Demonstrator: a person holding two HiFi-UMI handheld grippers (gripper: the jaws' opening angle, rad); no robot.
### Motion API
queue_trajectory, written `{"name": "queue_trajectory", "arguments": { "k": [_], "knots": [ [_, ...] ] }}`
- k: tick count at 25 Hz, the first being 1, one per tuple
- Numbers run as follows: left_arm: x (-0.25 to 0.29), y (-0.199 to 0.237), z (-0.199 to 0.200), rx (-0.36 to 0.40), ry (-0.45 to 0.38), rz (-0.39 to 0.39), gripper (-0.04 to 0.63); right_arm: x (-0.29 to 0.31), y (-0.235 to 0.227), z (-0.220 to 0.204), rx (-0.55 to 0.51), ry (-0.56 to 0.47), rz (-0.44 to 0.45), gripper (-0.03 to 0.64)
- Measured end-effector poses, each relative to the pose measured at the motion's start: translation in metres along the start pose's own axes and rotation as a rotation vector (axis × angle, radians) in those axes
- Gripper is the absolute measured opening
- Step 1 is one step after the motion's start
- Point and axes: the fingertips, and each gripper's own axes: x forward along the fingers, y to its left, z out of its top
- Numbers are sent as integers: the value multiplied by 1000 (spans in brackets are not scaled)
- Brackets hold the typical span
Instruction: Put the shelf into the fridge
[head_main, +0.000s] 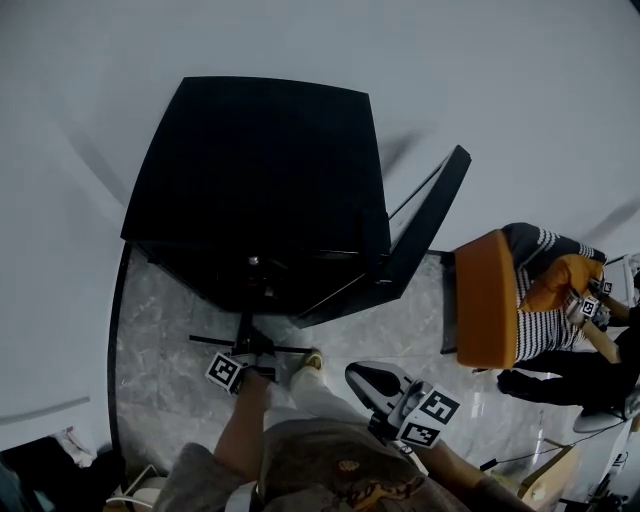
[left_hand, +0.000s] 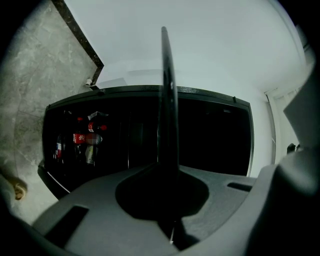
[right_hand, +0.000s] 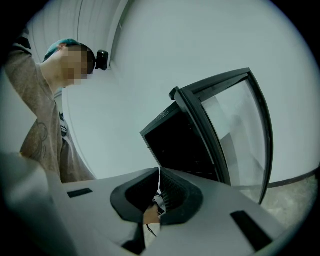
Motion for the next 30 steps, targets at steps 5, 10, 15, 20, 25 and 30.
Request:
{"name": "queue_trajectory", "arguments": {
  "k": [5, 10, 15, 20, 25, 30],
  "knots": [
    [3, 10, 1, -6, -15, 5, 14, 0, -1, -4, 2, 3, -6, 23],
    [4, 20, 1, 7, -21, 24, 14, 0, -1, -4, 3, 6, -7, 22],
    [7, 26, 3, 17, -22, 22, 14, -1, -3, -6, 2, 6, -15, 22],
    [14, 27, 2, 9, -23, 9, 15, -2, -4, -10, 13, 15, -24, 22],
    [23, 28, 4, 6, -27, 1, 15, 1, -3, -11, 14, 19, -25, 23],
    [35, 30, 4, -4, -34, -9, 15, -1, -5, -14, 18, 26, -38, 23]
  ]
}}
